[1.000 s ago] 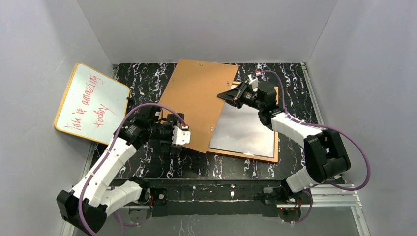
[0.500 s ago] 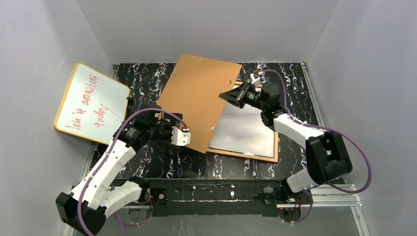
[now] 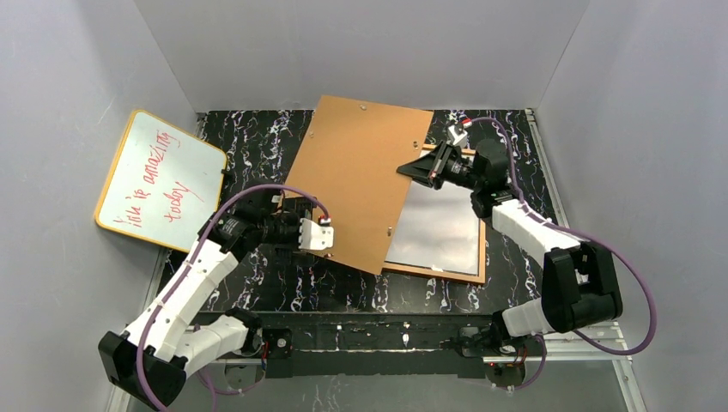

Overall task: Put the photo into the frame
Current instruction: Turn over the photo frame item on the photo frame.

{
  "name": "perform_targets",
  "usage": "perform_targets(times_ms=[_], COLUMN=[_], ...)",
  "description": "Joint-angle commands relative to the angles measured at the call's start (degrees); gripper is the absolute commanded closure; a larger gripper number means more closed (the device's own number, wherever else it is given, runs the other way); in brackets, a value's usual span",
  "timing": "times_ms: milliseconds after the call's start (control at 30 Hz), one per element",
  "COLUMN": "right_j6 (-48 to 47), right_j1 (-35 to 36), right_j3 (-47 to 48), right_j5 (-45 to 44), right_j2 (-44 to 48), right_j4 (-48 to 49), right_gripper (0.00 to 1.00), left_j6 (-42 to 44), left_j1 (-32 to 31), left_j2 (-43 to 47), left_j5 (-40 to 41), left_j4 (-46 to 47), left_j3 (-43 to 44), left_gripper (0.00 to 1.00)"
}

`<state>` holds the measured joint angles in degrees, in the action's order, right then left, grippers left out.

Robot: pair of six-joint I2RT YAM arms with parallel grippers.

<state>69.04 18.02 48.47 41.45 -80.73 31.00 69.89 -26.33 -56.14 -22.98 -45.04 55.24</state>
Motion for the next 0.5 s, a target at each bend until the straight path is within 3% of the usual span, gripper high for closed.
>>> perform_targets(times_ms=[0,133,233,467], right_j6=[-3.62,-12.15,-15.54,-29.96], right_j1=[-6.08,-14.04,-18.11,-24.71], right_j3=[2.94,6.33,7.87,15.12], right_j5=[9.79,16.25,20.33,21.40], right_j2=[2.75,1.93,1.99,0.83], right_j4=[-4.01,-17.76,-21.71,-42.31], right_gripper=[0.99,0.99,0.99,0.99], left_j6=[-10.88,-17.13,-20.04,-23.36], left_j1=[0.05,0.13,0.12,1.01], left_j2=[-2.37,-5.98,-7.22,-13.51], left_j5=[-2.03,-4.58,-5.53,-4.27], left_j4=[1.56,3.39,5.63,8.02], left_j3=[4.97,8.15,8.65,8.60], left_gripper=[0.02,0.02,0.02,0.02])
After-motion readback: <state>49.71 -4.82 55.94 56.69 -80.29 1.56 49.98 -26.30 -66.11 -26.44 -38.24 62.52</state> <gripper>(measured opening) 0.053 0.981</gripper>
